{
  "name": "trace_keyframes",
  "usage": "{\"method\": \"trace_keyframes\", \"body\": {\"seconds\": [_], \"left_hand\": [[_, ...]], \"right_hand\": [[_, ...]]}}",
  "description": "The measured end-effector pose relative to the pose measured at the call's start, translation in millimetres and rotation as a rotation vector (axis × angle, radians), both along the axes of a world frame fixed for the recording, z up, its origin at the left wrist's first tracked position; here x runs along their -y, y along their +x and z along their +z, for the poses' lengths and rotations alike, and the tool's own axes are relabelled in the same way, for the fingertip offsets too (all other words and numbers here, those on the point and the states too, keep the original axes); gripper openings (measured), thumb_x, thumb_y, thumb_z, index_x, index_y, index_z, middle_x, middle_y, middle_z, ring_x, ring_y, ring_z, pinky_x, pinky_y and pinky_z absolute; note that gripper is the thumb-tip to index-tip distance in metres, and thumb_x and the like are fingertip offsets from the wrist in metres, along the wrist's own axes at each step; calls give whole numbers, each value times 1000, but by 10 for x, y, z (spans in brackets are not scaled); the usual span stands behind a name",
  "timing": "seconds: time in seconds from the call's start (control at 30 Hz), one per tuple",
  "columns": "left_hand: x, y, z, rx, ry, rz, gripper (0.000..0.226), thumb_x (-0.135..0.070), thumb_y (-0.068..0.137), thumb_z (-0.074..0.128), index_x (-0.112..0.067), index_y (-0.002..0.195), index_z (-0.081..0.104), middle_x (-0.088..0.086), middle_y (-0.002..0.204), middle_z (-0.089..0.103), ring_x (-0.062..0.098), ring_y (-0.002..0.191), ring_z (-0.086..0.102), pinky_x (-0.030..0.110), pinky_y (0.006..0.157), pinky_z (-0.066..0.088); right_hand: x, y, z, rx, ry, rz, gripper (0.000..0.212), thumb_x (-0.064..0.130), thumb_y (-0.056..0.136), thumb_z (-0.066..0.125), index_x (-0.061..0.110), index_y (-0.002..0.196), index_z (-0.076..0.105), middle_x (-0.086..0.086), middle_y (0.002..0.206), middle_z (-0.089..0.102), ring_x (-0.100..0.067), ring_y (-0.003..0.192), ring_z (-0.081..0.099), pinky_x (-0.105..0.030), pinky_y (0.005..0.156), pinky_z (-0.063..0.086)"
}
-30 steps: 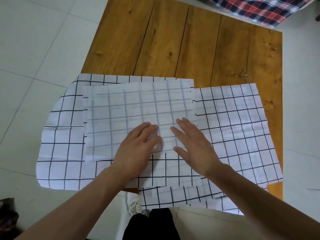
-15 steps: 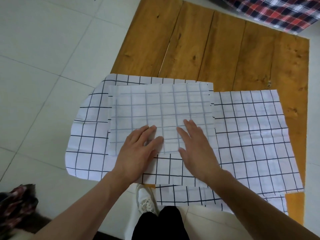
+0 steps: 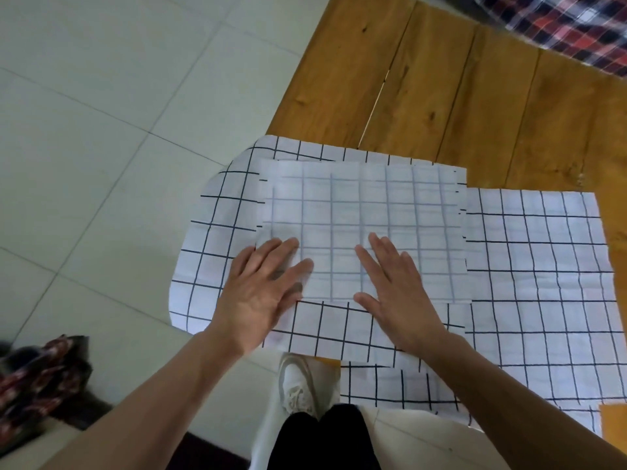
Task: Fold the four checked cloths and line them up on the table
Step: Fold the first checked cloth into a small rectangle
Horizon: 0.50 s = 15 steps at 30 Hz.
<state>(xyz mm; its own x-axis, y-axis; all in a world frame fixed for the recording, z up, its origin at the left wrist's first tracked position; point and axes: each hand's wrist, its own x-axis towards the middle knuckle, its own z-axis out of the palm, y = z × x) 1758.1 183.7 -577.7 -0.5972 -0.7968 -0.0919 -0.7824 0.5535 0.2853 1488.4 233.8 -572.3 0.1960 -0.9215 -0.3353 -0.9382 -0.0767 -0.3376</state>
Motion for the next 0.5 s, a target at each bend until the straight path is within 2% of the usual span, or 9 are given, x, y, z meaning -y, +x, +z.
{"method": "trace_keyframes", "body": {"seconds": [0.2, 0.37, 0.5], "left_hand": [[88, 230, -3, 164, 77, -55, 53, -53, 99, 22, -50, 151, 22, -7, 166, 14, 20, 151, 14, 51, 117, 14], [88, 215, 5, 167, 100, -46, 53, -56, 101, 12, -50, 152, 21, -8, 166, 12, 20, 152, 14, 50, 118, 12], [85, 197, 44, 151, 119, -32, 52, -56, 99, 17, -50, 151, 24, -8, 165, 16, 21, 151, 17, 51, 118, 15]], "right_hand": [[-17, -43, -35, -12, -20, 4, 70, 53, 101, 32, 29, 157, -2, 7, 163, -21, -13, 149, -21, -37, 122, -10], [-66, -119, -55, -69, -37, 11, 66, 53, 101, 19, 28, 157, -3, 2, 164, -18, -17, 150, -19, -36, 121, -11], [-114, -214, -72, -76, -42, -11, 64, 52, 101, 14, 29, 157, -6, 1, 163, -21, -18, 150, -20, -36, 120, -13]]}}
